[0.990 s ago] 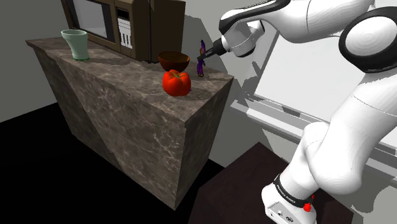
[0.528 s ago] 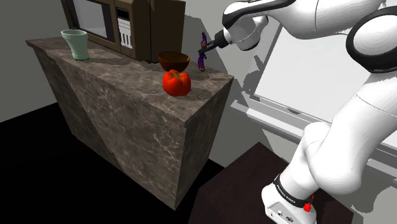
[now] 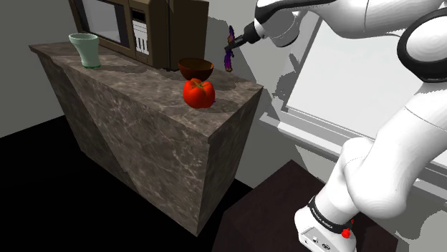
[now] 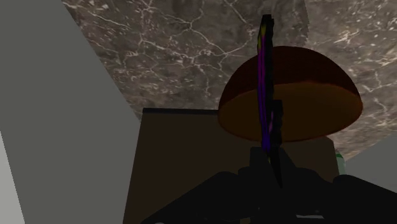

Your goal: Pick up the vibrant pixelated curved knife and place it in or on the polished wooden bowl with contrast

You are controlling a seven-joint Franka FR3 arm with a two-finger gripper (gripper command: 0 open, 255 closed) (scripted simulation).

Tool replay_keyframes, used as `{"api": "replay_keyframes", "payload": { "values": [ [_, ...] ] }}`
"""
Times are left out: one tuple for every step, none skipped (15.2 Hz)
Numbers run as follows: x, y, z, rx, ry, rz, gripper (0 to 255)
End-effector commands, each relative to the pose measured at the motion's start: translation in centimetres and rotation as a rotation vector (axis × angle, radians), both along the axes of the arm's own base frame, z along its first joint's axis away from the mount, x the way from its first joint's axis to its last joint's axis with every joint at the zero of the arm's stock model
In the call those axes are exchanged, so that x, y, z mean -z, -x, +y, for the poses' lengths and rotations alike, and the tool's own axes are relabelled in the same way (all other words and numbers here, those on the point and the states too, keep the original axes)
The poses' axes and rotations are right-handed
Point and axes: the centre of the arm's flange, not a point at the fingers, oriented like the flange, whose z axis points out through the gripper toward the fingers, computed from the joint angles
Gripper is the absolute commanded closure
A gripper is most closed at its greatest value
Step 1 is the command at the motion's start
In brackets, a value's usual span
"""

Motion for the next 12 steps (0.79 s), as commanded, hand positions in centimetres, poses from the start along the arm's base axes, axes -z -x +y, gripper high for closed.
{"api": "replay_keyframes", "payload": {
  "values": [
    [-1.0, 0.1, 0.0, 0.000, 0.000, 0.000, 255],
    [-1.6, 0.1, 0.0, 0.000, 0.000, 0.000, 255],
    [-2.1, 0.1, 0.0, 0.000, 0.000, 0.000, 255],
    [-2.6, 0.1, 0.0, 0.000, 0.000, 0.000, 255],
    [-3.2, 0.1, 0.0, 0.000, 0.000, 0.000, 255],
    [-3.7, 0.1, 0.0, 0.000, 0.000, 0.000, 255],
    [-4.2, 0.1, 0.0, 0.000, 0.000, 0.000, 255],
    [-4.7, 0.1, 0.0, 0.000, 0.000, 0.000, 255],
    [-5.3, 0.1, 0.0, 0.000, 0.000, 0.000, 255],
    [-5.8, 0.1, 0.0, 0.000, 0.000, 0.000, 255],
    [-6.3, 0.1, 0.0, 0.000, 0.000, 0.000, 255],
    [-6.9, 0.1, 0.0, 0.000, 0.000, 0.000, 255]
  ]
}}
